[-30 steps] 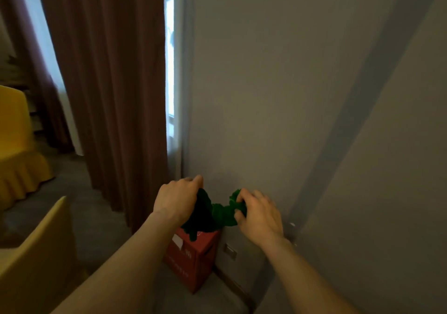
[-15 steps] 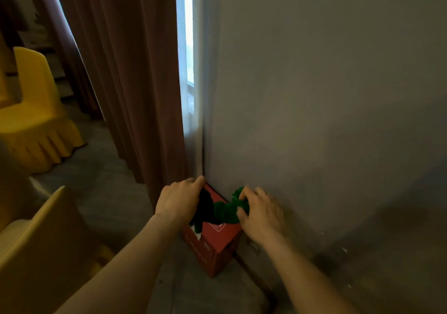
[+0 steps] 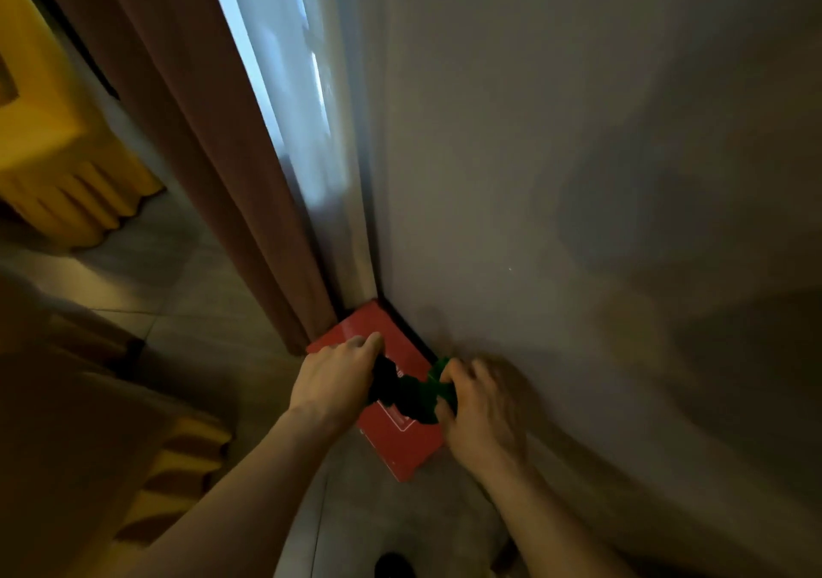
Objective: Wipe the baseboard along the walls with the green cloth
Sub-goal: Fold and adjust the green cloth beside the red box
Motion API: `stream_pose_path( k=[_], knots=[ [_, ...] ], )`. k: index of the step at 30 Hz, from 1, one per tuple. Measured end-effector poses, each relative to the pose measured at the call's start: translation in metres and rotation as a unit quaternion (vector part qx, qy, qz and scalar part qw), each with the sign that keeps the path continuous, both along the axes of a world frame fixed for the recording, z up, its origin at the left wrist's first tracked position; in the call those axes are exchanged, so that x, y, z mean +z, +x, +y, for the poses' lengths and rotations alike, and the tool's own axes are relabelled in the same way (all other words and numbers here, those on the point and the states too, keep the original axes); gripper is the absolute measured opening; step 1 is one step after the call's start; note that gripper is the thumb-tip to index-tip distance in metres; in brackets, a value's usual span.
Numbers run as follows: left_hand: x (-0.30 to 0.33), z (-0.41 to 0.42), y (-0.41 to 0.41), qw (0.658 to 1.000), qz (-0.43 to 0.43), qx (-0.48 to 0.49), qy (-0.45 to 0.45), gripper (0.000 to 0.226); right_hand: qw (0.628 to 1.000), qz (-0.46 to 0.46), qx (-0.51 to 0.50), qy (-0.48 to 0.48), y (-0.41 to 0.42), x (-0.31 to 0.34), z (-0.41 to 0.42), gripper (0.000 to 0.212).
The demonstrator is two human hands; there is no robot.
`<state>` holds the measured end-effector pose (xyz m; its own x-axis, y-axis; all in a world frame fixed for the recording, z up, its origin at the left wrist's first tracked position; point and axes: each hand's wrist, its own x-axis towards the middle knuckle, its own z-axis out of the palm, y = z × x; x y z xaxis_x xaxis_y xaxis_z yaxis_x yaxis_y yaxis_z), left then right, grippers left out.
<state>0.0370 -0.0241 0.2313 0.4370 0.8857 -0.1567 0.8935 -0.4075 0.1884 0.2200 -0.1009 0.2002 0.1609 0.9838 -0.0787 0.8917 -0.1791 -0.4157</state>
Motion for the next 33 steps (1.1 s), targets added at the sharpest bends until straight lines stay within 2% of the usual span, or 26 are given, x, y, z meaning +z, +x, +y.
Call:
stream_pose_path(
  k=[7,19,25,27,30,33],
  knots=[
    [-0.08,0.022,0.011,0.996,-0.028,0.041,-0.068,0.021,0.999,-0.006,0.006,-0.036,0.002,-0.077,0.028,0.032],
    [-0.201,0.032,0.009,0.988,-0.024,0.083,-0.131,0.029,0.998,-0.022,0.017,-0.054,-0.003,-0.19,0.046,0.031],
    [-0.247,0.019,0.012,0.984,-0.034,0.081,-0.155,0.055,0.994,-0.03,0.052,-0.092,-0.005,-0.226,0.037,0.033],
    [-0.259,0.009,0.013,0.985,-0.018,0.054,-0.161,0.075,0.993,-0.038,0.068,-0.087,-0.007,-0.231,0.031,0.044],
    [-0.27,-0.004,0.011,0.98,0.007,0.022,-0.199,0.101,0.987,-0.03,0.089,-0.129,-0.007,-0.239,0.02,0.07],
    [-0.274,-0.01,0.01,0.974,0.029,0.011,-0.223,0.109,0.98,-0.037,0.102,-0.167,-0.002,-0.246,0.014,0.088]
  ],
)
